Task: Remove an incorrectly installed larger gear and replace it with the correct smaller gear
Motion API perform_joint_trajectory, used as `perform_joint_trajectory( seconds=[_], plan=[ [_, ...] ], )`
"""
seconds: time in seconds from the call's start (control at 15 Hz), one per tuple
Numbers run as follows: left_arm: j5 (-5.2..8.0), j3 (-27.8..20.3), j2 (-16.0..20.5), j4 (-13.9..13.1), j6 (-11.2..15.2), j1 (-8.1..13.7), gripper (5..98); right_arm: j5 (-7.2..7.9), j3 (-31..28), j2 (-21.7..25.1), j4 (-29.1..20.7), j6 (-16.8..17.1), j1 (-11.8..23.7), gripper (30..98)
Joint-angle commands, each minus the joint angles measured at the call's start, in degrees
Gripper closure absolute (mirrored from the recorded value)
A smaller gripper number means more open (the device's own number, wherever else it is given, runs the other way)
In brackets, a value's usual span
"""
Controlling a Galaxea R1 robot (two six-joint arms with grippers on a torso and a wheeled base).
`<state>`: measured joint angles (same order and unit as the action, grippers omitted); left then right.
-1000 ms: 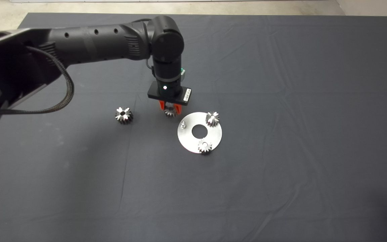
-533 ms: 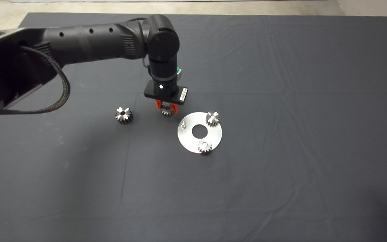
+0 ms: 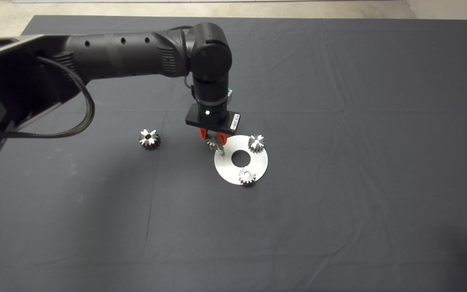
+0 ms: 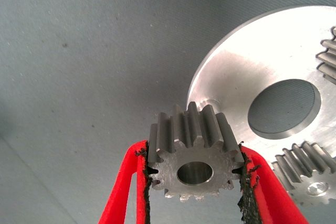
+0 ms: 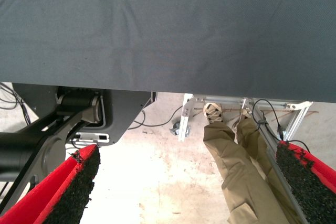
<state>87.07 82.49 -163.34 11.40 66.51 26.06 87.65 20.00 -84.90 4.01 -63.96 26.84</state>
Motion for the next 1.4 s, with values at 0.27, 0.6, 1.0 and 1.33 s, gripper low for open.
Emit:
perform_joint_trajectory(
  seconds=[0.27,0.6,1.0,1.33],
  plan=[
    [1.62,-3.79,0.78,-0.68,3.36,1.36,73.9,3.75,0.19,0.04,-1.64,0.77,0.49,39.9],
    [1.26,-7.08,1.41,0.21,7.23,0.48,74.0,4.28,0.1,0.21,-2.07,0.68,2.44,39.9],
    [1.18,-5.5,1.04,1.08,6.7,-0.4,74.0,4.2,0.02,0.14,-2.87,0.68,3.13,39.9],
    [0.74,-3.94,0.46,1.79,5.85,-0.13,74.1,4.2,0.02,0.04,-2.87,0.77,3.13,39.9]
  ],
)
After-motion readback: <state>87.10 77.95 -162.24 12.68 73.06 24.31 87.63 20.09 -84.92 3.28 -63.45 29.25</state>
